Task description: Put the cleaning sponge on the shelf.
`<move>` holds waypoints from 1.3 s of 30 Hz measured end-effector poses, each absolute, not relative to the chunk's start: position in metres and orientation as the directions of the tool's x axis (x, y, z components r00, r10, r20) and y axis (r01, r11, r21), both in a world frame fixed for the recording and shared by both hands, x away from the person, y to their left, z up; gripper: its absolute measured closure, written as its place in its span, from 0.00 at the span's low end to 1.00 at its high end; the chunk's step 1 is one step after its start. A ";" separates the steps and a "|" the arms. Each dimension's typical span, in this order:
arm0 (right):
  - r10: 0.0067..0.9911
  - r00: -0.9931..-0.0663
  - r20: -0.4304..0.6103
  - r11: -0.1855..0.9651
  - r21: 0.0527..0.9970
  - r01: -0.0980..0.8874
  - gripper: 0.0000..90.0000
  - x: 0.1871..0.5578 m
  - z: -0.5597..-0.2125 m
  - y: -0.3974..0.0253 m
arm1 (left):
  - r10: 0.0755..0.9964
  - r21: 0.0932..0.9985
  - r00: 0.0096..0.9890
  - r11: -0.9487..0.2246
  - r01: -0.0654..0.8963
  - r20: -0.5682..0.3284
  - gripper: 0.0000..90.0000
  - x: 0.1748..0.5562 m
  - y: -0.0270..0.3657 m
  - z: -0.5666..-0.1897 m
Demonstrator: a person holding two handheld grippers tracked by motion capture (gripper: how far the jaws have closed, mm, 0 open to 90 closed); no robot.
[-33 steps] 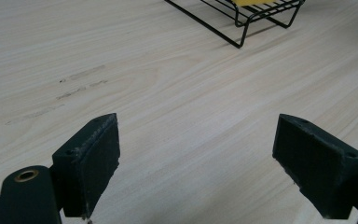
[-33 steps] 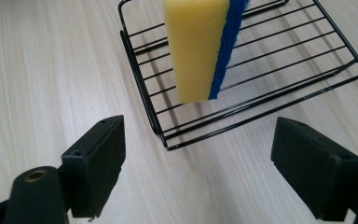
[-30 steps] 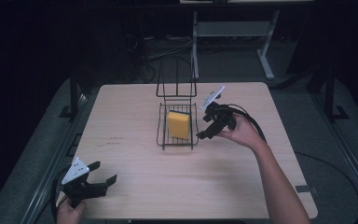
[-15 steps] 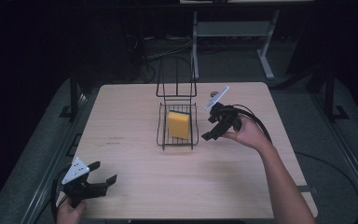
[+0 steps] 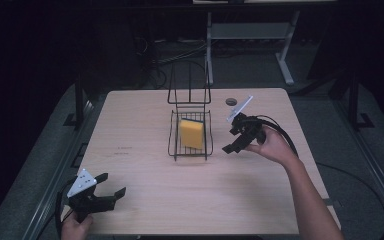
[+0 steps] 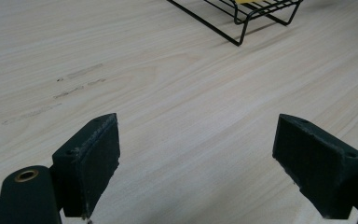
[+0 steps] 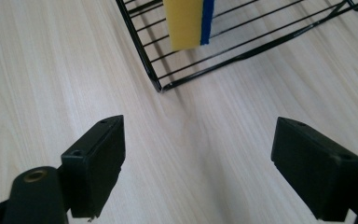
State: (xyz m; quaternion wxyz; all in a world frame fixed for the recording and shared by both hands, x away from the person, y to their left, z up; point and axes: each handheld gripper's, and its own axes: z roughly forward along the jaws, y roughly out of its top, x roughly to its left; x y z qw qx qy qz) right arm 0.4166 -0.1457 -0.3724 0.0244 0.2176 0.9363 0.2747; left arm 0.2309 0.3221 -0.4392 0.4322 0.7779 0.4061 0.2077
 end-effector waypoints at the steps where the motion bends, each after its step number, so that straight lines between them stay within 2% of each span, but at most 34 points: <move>1: 0.421 -0.904 0.071 0.755 0.526 0.392 0.19 0.416 -0.373 -0.147 | 0.811 0.841 0.584 -0.297 0.452 -0.027 0.16 0.231 0.322 -0.439; 24: 0.441 -0.894 0.081 0.740 0.530 0.414 0.19 0.404 -0.377 -0.163 | 0.806 0.838 0.592 -0.307 0.450 -0.022 0.16 0.231 0.322 -0.440; 39: 0.477 -0.871 0.113 0.723 0.512 0.463 0.19 0.393 -0.393 -0.187 | 0.806 0.837 0.591 -0.308 0.452 -0.022 0.16 0.231 0.320 -0.440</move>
